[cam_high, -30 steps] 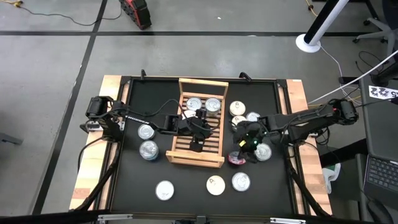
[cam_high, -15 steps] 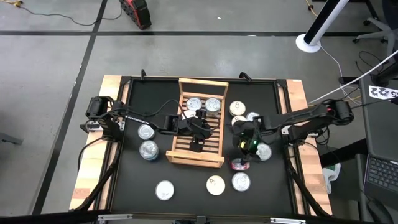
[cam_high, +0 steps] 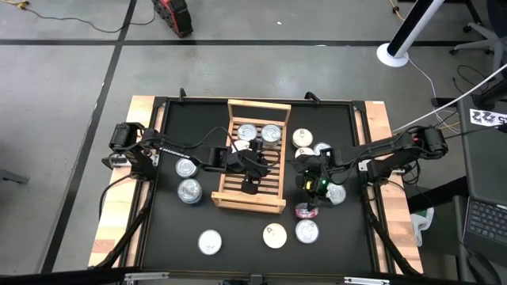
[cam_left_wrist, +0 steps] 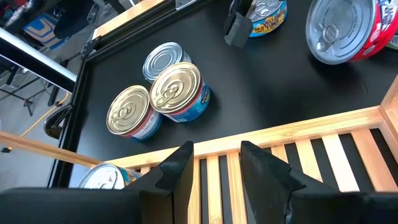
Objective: Stack canned seafood by type on shelf
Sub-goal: Stack the red tuna can on top of the other red tuna cans on the shelf
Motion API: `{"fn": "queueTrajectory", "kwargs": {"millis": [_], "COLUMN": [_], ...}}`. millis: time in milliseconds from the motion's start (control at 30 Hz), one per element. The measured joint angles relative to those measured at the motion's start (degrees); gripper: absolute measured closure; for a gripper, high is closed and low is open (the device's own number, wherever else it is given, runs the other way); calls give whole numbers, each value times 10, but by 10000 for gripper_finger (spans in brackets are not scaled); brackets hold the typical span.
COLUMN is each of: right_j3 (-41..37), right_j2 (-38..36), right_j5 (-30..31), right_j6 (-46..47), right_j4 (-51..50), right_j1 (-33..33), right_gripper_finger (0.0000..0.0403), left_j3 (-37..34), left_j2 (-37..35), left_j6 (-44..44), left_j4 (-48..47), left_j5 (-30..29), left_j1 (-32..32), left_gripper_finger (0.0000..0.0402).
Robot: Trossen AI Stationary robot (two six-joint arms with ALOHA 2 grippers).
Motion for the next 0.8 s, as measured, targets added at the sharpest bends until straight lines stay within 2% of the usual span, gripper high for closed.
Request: {"fn": "queueTrajectory", "kwargs": {"millis": [200,400,800], "right_j3": [0,0,0], "right_j2": [0,0,0], "right_j5": [5,-51,-75], "right_j6": [0,-5,-31], "right_j4": [-1,-1,-2], "right_j1": [0,0,0], "right_gripper_finger": [402,402,402], "left_j3": [0,0,0], "left_j2": [0,0,0], "left_j6": [0,0,0], "left_j4": [0,0,0], "left_j5": [0,0,0], "left_j1": [0,0,0], "left_gripper_finger": [274,274,274]}}
